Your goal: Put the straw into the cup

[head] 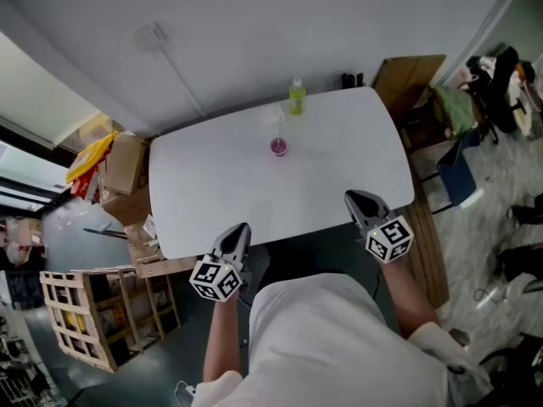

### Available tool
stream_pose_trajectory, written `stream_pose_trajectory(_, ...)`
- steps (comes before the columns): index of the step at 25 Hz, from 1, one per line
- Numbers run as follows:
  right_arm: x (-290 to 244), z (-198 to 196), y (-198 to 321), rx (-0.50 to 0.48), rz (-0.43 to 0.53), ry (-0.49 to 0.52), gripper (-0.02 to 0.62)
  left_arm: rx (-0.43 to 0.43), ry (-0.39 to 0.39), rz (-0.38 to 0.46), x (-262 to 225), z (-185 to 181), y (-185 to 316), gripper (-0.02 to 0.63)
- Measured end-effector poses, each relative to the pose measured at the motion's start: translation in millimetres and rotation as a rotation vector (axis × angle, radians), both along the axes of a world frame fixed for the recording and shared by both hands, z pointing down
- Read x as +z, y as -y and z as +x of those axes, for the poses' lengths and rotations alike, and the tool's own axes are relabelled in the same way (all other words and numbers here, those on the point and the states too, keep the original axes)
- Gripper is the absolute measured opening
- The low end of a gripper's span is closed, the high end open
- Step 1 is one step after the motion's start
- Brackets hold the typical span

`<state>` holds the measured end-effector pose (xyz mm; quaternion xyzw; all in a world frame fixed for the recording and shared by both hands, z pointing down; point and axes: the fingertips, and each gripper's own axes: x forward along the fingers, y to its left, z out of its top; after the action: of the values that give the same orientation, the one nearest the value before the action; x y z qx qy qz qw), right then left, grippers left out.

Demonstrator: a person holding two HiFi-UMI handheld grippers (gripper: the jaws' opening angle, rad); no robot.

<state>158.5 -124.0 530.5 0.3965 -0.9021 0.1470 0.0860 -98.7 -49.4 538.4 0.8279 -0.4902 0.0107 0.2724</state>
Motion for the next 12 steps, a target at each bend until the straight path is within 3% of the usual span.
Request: stream_pose_trajectory(12,6.9,-14.7,-17.7,0.013,-0.023,0.044,0.034,-0.046,0.075,-0.010,6.8,-26.2,-45.4,0.002)
